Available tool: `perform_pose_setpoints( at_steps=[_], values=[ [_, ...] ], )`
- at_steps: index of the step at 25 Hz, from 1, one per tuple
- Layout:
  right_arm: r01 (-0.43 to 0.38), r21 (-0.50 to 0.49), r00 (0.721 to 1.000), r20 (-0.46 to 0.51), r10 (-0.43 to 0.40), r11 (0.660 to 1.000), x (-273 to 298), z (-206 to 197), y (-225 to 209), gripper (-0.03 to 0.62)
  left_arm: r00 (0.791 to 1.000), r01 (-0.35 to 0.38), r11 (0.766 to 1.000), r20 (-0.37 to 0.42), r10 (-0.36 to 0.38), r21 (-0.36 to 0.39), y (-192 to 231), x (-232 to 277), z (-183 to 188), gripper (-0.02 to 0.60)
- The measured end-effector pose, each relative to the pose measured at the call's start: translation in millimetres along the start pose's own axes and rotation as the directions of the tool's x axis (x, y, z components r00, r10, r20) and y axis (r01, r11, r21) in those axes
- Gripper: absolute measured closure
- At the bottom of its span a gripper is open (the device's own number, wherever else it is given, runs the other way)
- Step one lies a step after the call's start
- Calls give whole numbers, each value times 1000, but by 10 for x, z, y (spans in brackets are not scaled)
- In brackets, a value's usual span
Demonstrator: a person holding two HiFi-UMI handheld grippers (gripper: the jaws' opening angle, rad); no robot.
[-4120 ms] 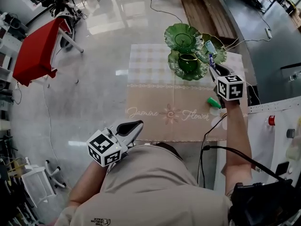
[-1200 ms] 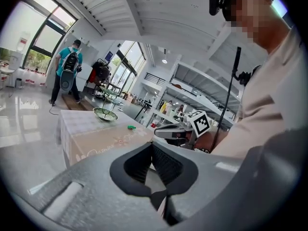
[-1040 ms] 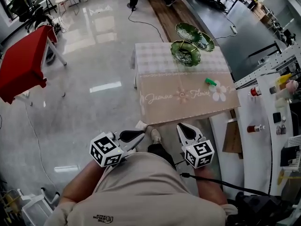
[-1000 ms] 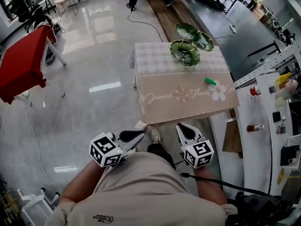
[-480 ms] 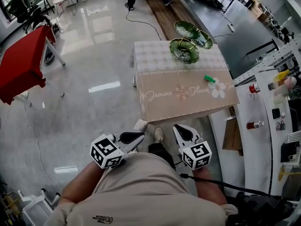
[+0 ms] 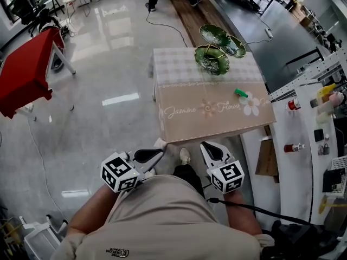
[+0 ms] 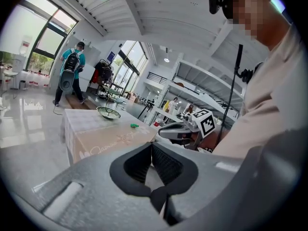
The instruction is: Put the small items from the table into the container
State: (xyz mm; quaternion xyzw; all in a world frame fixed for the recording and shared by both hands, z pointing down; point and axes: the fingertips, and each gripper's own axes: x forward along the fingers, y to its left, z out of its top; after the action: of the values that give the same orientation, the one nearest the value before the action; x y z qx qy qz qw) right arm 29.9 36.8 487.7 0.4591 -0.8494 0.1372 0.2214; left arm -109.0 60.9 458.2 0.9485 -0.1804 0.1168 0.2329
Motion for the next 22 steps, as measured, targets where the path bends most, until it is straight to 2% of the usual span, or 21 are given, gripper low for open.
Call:
perform_pose_setpoints(
  at_steps=[7, 13, 17, 22],
  values=[
    [-45, -52, 999, -4, 45, 998, 75, -58, -536, 568, 999, -34, 999, -8, 34, -11, 110, 442, 188, 574],
    [-50, -78, 998, -42, 47, 996, 171, -185, -1362, 560, 999, -50, 998, 7, 50, -24, 158, 1036, 510, 574],
    [-43, -84, 996, -76, 36, 996, 256, -332, -1932, 514, 998, -63, 998, -9, 63, -16, 196, 1426, 657, 574],
    [-33, -153, 994, -111, 16, 988, 391, -469, -2561, 486, 996, -86, 996, -25, 85, -24, 237, 1820, 778, 574]
  ],
)
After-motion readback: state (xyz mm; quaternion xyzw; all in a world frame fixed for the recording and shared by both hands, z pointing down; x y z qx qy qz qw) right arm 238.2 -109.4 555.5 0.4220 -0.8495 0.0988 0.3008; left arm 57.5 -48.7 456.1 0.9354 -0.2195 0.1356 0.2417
